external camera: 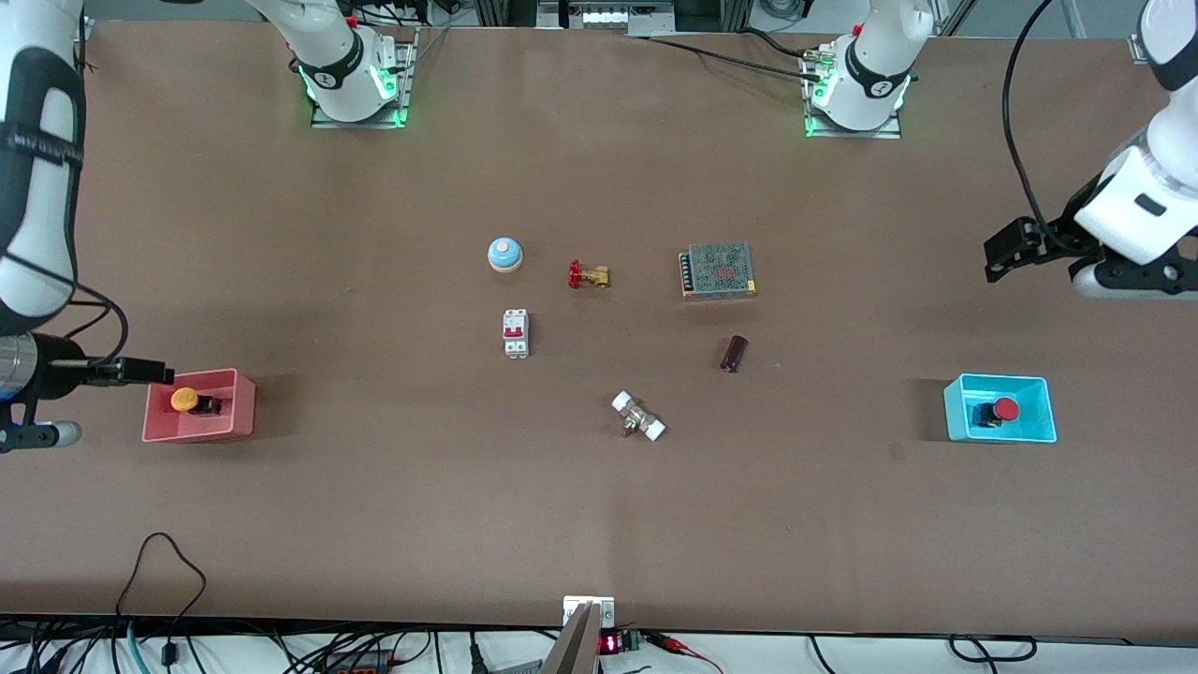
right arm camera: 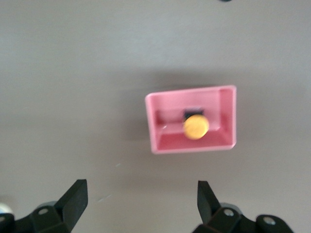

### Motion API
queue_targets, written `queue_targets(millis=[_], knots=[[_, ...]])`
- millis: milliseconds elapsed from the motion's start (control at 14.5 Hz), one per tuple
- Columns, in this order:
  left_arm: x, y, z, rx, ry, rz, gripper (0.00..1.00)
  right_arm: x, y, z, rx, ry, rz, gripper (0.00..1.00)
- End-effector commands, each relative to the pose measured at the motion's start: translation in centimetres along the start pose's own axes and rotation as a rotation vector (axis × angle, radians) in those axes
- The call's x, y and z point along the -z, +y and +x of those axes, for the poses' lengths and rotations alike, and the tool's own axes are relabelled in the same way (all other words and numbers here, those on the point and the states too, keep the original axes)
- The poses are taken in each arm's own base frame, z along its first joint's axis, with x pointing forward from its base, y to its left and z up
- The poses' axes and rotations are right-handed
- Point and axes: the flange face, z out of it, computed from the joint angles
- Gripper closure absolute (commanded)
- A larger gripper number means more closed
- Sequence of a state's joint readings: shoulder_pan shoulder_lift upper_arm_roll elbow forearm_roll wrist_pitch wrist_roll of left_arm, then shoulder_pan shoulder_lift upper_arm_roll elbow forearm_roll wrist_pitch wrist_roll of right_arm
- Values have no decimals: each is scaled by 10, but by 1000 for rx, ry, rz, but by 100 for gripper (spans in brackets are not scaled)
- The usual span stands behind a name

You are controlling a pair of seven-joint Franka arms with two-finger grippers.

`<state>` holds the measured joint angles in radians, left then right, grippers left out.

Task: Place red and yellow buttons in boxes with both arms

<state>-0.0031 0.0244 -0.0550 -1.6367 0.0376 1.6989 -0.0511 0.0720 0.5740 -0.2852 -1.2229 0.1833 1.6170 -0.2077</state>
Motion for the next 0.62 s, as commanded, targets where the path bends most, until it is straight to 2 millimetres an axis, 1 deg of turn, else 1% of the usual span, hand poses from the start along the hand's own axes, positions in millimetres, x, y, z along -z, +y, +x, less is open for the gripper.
queue_targets(millis=[0, 138, 275, 413, 481, 550], knots=[[20, -5, -16, -40, 2, 1, 0, 31, -51, -18, -27, -8, 10, 0], [30, -7, -21, -44, 0, 0, 0, 44, -75, -28, -27, -21, -5, 0], [31, -4, -24, -48, -21, -1, 0, 61, -97, -38, 0, -3, -14, 0], [57, -8, -26, -48, -9, -5, 0, 83, -107, -52, 6, 14, -9, 0], [65, -8, -26, -50, -12, -11, 0, 90, -107, -59, 3, 8, -4, 0], [69, -8, -27, -49, -14, -38, 0, 94, -104, -65, -1, 8, 2, 0]])
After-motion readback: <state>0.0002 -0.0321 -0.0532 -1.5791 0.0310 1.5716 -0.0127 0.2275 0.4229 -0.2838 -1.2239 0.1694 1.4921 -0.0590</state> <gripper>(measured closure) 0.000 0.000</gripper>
